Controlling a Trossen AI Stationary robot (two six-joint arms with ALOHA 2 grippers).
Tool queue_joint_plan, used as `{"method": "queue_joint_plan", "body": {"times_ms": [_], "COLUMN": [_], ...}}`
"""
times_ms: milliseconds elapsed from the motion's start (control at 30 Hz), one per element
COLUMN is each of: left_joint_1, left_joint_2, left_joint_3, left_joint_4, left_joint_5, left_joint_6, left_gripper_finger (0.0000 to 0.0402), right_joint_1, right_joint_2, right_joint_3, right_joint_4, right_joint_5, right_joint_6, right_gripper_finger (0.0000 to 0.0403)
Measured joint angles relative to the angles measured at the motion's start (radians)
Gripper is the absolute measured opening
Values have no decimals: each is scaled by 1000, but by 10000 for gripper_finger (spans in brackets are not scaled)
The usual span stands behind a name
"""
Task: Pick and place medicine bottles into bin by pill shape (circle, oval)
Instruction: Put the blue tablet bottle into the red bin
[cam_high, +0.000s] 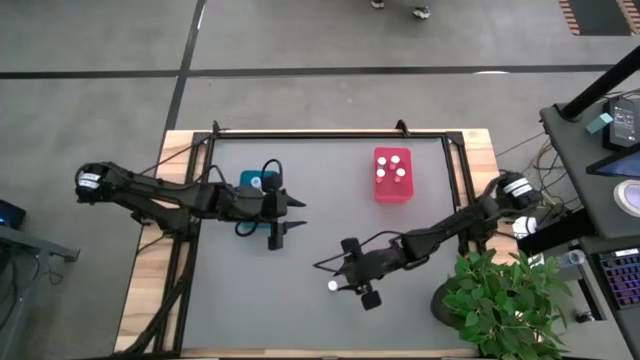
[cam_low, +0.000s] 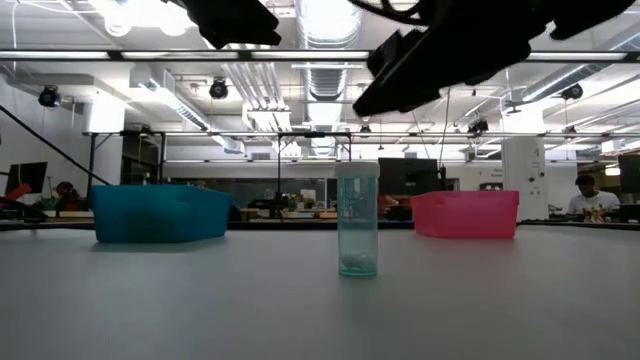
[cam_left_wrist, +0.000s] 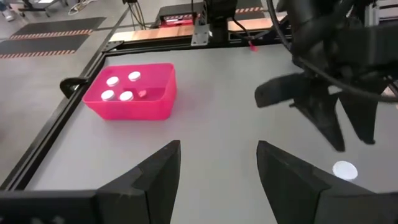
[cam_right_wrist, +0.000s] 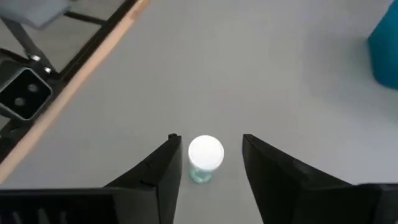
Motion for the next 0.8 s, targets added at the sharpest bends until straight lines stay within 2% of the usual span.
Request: {"method": "queue_joint_plan", "body": {"times_ms": [267, 433, 567, 800], "left_joint_1": [-21, -22, -22, -22], "left_joint_2": [0, 0, 0, 0], "left_joint_3": [-4, -4, -4, -4], "left_joint_4": [0, 4, 4, 5], "left_joint_5": [0, 0, 0, 0], "left_joint_6": [-3, -3, -2, -2], "left_gripper_finger": [192, 192, 192, 192], "right_joint_1": [-1, -2, -2, -2], "right_joint_2": [131, 189, 212, 214], "right_joint_3": [134, 194, 213, 203], "right_joint_4": [-147, -222, -224, -198], "right_joint_5": [0, -2, -4, -8], "right_joint_6": [6, -17, -33, -36], "right_gripper_finger": [221, 244, 242, 206]}}
